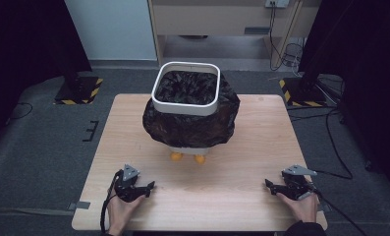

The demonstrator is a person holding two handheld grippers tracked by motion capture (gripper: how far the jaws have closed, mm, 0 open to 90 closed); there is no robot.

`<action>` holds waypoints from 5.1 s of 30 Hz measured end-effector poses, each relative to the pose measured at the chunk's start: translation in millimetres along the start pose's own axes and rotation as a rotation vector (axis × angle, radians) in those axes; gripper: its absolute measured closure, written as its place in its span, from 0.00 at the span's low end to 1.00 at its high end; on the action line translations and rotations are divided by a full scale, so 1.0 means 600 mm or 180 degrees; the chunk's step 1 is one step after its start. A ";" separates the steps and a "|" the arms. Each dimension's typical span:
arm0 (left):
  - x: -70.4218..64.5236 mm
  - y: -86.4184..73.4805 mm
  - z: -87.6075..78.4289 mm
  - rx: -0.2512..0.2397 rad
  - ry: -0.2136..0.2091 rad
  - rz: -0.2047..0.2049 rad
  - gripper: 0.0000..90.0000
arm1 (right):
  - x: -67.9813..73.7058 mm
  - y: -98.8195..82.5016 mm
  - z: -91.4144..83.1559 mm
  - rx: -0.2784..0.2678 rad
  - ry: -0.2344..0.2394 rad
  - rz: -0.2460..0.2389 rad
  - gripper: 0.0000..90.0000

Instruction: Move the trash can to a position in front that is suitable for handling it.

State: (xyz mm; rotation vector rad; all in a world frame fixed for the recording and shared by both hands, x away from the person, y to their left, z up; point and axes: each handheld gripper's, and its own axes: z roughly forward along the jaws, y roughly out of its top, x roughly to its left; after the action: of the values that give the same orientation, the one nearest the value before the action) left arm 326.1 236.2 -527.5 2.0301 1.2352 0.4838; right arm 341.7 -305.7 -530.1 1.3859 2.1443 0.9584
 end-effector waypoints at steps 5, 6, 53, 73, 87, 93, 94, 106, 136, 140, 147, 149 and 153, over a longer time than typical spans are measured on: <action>0.003 0.006 -0.013 -0.0176 0.0062 -0.0041 0.27 | 0.008 0.011 -0.014 -0.0246 0.0032 -0.0020 0.27; 0.004 0.007 -0.015 -0.0217 0.0056 -0.0059 0.27 | 0.008 0.014 -0.016 -0.0256 0.0026 -0.0046 0.27; 0.022 0.067 -0.061 -0.1027 0.0061 -0.0159 0.30 | 0.026 0.089 -0.069 -0.1005 0.0107 0.0007 0.27; 0.027 0.104 -0.073 -0.1203 0.0055 -0.0084 0.30 | 0.039 0.140 -0.073 -0.1283 0.0122 -0.0103 0.27; 0.032 0.131 -0.082 -0.1291 0.0081 -0.0068 0.32 | 0.052 0.185 -0.089 -0.1522 0.0208 -0.0121 0.27; 0.030 0.141 -0.083 -0.1309 0.0069 -0.0052 0.34 | 0.057 0.204 -0.094 -0.1577 0.0244 -0.0133 0.27; 0.030 0.141 -0.081 -0.1307 0.0068 -0.0048 0.35 | 0.059 0.210 -0.095 -0.1584 0.0240 -0.0165 0.27; 0.021 0.149 -0.049 -0.1191 0.0050 0.0053 0.38 | 0.078 0.224 -0.075 -0.1593 0.0341 -0.0188 0.29; 0.020 0.204 -0.014 -0.1289 0.0116 0.0131 0.47 | 0.129 0.239 -0.023 -0.1468 0.0726 -0.0398 0.42; 0.024 0.205 -0.014 -0.1314 0.0130 0.0118 0.47 | 0.134 0.239 -0.014 -0.1419 0.0753 -0.0449 0.43; 0.030 0.214 -0.009 -0.1331 0.0147 0.0148 0.47 | 0.139 0.241 0.000 -0.1402 0.0751 -0.0480 0.45; 0.031 0.215 -0.008 -0.1368 0.0135 0.0120 0.47 | 0.139 0.241 0.001 -0.1398 0.0747 -0.0494 0.45; 0.038 0.216 -0.004 -0.1400 0.0122 0.0079 0.47 | 0.141 0.244 0.009 -0.1408 0.0766 -0.0447 0.47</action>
State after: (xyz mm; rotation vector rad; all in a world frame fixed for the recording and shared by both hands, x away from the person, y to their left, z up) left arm 415.1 218.2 -432.5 1.6691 1.0191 0.7383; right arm 401.3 -188.0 -424.0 0.9337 1.9903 1.4927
